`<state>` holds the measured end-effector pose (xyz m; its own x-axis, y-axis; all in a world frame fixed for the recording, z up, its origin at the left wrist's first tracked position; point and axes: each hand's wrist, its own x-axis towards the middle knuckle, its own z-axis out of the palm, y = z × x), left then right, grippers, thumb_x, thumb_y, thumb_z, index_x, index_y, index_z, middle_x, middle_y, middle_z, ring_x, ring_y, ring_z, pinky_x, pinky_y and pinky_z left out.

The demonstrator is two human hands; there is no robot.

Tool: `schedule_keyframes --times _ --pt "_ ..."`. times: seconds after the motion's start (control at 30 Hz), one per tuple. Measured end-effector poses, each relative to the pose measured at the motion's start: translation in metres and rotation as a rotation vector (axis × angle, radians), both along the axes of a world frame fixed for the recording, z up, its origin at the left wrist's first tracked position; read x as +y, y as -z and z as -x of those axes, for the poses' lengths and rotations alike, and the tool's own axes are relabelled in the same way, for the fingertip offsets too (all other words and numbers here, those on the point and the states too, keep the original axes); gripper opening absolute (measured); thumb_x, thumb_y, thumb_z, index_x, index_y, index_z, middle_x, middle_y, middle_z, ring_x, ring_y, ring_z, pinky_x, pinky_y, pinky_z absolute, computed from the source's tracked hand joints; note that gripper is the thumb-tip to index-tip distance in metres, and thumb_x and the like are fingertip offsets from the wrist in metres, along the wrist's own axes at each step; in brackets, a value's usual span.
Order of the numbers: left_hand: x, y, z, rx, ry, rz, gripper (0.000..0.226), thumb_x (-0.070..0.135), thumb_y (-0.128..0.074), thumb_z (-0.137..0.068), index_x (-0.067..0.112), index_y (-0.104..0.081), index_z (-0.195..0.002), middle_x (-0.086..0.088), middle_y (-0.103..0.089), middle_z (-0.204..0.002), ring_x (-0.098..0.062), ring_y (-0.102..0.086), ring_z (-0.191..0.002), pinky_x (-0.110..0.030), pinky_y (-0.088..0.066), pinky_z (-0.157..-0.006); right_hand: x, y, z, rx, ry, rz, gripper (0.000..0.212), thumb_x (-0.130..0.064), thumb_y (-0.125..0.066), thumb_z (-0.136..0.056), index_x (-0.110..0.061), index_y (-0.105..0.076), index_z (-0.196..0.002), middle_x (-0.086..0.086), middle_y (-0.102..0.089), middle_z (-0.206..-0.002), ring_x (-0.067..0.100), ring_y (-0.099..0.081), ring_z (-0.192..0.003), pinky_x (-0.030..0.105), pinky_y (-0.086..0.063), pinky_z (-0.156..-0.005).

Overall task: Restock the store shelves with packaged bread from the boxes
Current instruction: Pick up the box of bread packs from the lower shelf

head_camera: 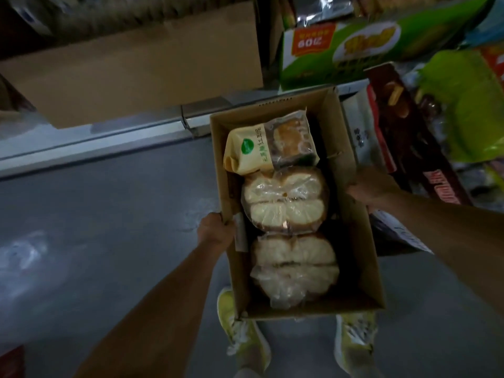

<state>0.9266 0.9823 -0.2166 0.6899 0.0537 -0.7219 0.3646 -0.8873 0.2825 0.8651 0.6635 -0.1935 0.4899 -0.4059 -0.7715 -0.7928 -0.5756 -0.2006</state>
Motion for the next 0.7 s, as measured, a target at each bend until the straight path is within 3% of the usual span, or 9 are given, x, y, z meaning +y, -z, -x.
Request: schedule_keyframes --times 0.1,0.3,0.47,0.57,0.7 --pt "-0.003 0.011 -0.004 -0.009 0.0 -0.002 0.024 0.026 -0.06 -0.093 0.004 -0.066 -0.087 -0.019 -0.07 -0.094 -0.036 -0.069 -0.086 -0.038 -0.058 -0.071 -0.002 0.014 -0.007 -0.016 0.03 -0.006 0.02 -0.012 -0.055 -0.092 0.003 -0.062 -0.08 0.02 -0.066 -0.073 0.03 -0.067 -0.056 0.031 -0.054 -0.05" --pt "-0.01 0.022 -0.016 -0.05 -0.017 0.006 0.021 0.027 -0.06 -0.092 0.01 -0.062 -0.08 -0.019 -0.07 -0.094 -0.037 -0.068 -0.088 -0.04 -0.058 -0.075 -0.005 0.03 -0.018 -0.044 0.073 0.001 0.019 -0.009 -0.054 -0.09 0.004 -0.061 -0.078 0.023 -0.066 -0.076 0.034 -0.067 -0.064 0.042 -0.061 -0.066" --pt "-0.01 0.011 -0.022 -0.014 -0.013 -0.013 0.019 0.025 -0.057 -0.094 0.01 -0.064 -0.085 -0.011 -0.063 -0.084 -0.035 -0.068 -0.089 -0.032 -0.051 -0.068 -0.003 0.026 -0.017 -0.022 0.097 -0.045 0.015 -0.009 -0.056 -0.091 0.004 -0.061 -0.086 0.024 -0.066 -0.081 0.034 -0.068 -0.065 0.041 -0.061 -0.061" --pt "-0.007 0.004 -0.029 -0.014 -0.005 -0.04 0.019 0.023 -0.057 -0.092 0.007 -0.067 -0.089 -0.014 -0.067 -0.09 -0.035 -0.068 -0.089 -0.035 -0.056 -0.073 0.0 0.024 -0.017 -0.035 0.13 -0.069 0.012 -0.01 -0.057 -0.09 0.001 -0.06 -0.093 0.021 -0.066 -0.086 0.032 -0.068 -0.066 0.037 -0.059 -0.056" --pt "-0.007 0.003 -0.03 0.039 -0.025 -0.034 0.021 0.023 -0.056 -0.092 0.007 -0.068 -0.094 -0.012 -0.068 -0.091 -0.032 -0.068 -0.088 -0.038 -0.059 -0.078 0.007 0.027 -0.012 -0.039 0.156 -0.051 0.017 -0.016 -0.058 -0.088 0.0 -0.062 -0.09 0.021 -0.067 -0.09 0.034 -0.069 -0.074 0.048 -0.061 -0.069"
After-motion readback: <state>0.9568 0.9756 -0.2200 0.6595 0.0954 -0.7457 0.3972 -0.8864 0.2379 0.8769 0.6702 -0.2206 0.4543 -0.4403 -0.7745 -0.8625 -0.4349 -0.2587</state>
